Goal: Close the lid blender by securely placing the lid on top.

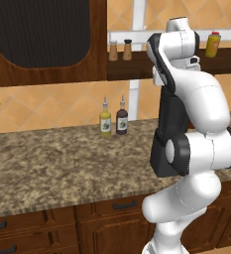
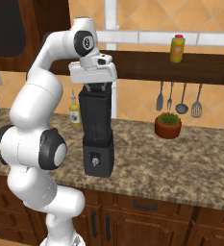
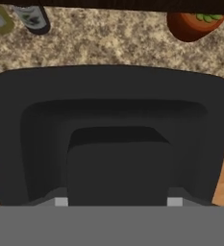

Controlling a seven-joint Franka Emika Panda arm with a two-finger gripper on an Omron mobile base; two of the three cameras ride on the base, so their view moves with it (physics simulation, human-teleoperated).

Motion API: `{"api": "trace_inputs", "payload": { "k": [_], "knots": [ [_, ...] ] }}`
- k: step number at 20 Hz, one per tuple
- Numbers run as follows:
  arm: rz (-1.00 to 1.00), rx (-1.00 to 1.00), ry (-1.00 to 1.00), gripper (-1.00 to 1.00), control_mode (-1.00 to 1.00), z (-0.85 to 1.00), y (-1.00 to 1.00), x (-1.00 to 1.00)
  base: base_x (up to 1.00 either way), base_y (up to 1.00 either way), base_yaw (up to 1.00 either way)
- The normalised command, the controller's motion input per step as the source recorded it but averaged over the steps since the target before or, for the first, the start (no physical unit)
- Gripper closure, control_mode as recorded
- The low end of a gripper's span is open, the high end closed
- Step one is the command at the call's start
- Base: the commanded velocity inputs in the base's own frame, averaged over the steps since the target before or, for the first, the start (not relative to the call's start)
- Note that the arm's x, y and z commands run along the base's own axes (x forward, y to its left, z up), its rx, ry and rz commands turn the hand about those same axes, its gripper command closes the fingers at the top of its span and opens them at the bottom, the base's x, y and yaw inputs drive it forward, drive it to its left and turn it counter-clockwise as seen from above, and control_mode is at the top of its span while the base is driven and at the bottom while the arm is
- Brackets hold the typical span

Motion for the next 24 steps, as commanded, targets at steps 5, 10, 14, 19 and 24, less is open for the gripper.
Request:
{"api": "trace_inputs", "payload": {
  "k": [5, 10, 14, 19, 24],
  "knots": [
    [0.0, -0.04, 0.06, 1.0, -1.0, -0.23, 0.0, -0.09, 0.0, 0.0, 0.0],
    [0.0, -0.04, 0.09, 1.0, -1.0, -0.23, 0.0, -0.17, 0.0, 0.0, 0.0],
    [0.0, 0.0, 0.01, 1.0, -1.0, 0.0, 0.0, -0.05, 0.0, 0.0, 0.0],
    [0.0, 0.01, 0.01, 1.0, -1.0, 0.0, -0.09, -0.48, 0.0, 0.0, 0.0],
    [0.0, -0.03, 0.0, 1.0, -1.0, -0.12, 0.0, 0.0, 0.0, 0.0, 0.0]
  ]
}}
